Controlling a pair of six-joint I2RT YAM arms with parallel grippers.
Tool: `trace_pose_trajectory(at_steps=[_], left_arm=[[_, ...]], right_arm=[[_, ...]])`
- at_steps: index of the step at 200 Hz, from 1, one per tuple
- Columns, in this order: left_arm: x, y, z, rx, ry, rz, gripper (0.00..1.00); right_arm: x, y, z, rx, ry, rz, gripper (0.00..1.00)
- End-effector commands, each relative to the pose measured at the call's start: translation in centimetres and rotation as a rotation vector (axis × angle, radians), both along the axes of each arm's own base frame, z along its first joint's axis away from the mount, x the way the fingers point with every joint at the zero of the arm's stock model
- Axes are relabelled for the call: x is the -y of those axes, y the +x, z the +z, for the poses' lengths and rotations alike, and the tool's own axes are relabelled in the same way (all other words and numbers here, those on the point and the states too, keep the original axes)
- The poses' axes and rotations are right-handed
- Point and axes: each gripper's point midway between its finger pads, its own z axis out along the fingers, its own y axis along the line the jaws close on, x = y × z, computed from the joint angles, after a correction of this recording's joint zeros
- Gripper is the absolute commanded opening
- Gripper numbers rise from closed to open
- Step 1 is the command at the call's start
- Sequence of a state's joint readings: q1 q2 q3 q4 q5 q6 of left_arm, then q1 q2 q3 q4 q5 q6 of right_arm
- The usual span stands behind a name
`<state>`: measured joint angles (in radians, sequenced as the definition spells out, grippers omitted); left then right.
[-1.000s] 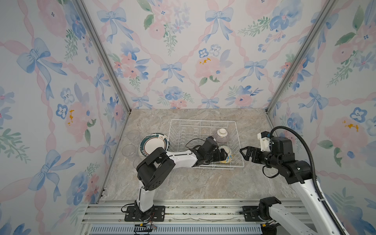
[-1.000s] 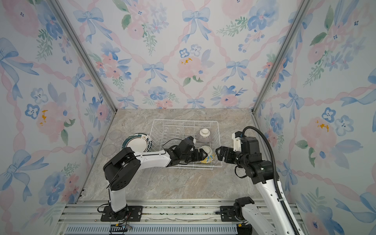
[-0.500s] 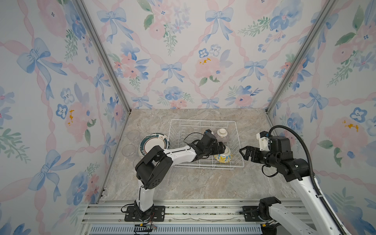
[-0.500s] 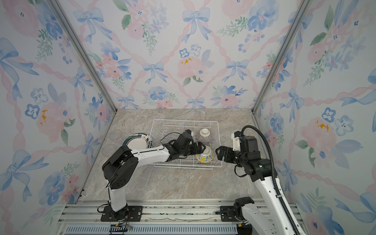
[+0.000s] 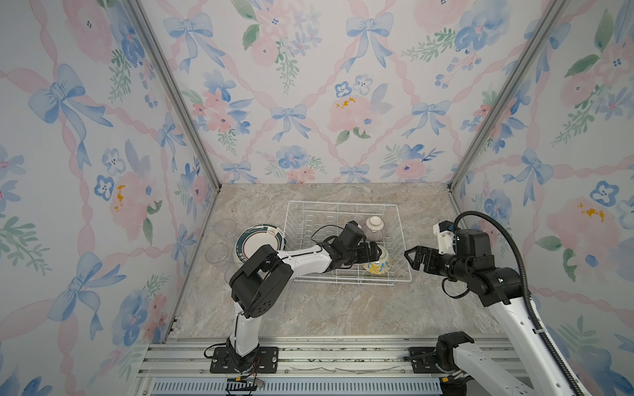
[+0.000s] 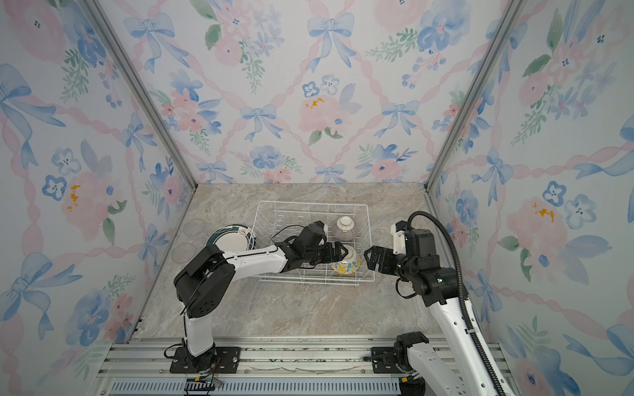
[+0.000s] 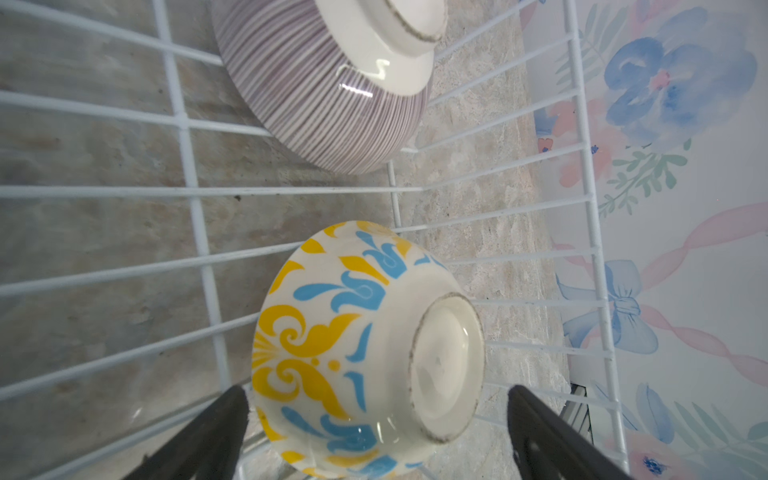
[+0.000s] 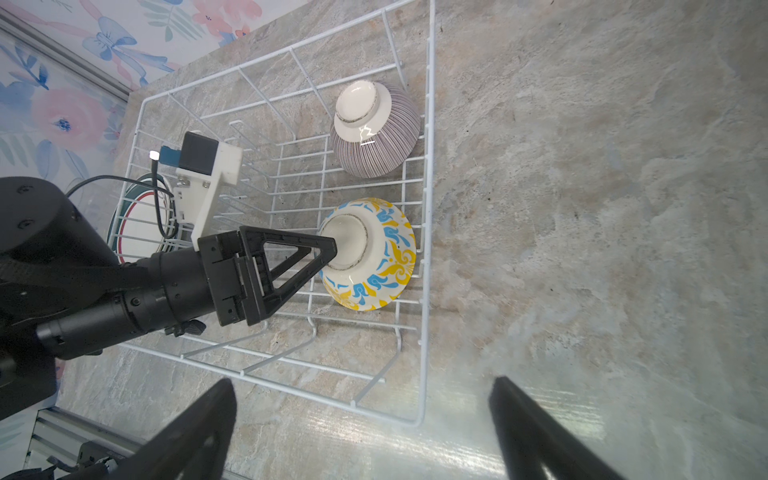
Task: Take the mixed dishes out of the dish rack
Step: 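Close the left gripper on the yellow-blue bowl's rim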
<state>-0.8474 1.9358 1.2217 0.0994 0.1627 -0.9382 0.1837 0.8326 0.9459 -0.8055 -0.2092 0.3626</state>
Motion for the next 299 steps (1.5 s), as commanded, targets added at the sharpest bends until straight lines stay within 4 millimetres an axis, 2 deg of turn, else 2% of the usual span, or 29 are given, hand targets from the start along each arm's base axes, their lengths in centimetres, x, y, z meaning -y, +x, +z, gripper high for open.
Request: trace_pose_trajectory(at_steps=[1, 70, 111, 181, 227, 266, 299], left_arm=[[0.8, 0.3, -0.3, -0.024, -0.036, -0.012, 0.98], [1.9, 0.3, -1.3, -0.053, -0.044, -0.031, 0.98], [2.5, -0.5, -1.6, -0.082, -0.058, -0.052, 0.98], [2.8, -0.6, 1.3, -0.049, -0.186, -0.03, 0.98], [3.2, -0.9, 1.8, -0.058, -0.274, -0.027, 0.97], [2.6, -0.9, 3.3, -0.027, -0.363, 0.01, 0.94], [2.8, -1.1, 3.2, -0.027, -0.396, 0.008, 0.93]], right_arm=[[0.5, -0.5, 0.0, -0.002, -0.012, -0.012, 0.97], [1.1, -0.9, -0.2, 0.001, -0.028, -0.022, 0.97], [1.3, -1.0, 0.0, 0.007, -0.033, -0.026, 0.97], [1.4, -1.0, -0.4, -0.011, -0.023, -0.041, 0.97], [1.5, -0.9, -0.4, -0.008, -0.029, -0.045, 0.97], [1.6, -0.9, -0.6, -0.015, -0.027, -0.052, 0.97], [1.6, -0.9, -1.0, -0.024, -0.025, -0.057, 0.97]])
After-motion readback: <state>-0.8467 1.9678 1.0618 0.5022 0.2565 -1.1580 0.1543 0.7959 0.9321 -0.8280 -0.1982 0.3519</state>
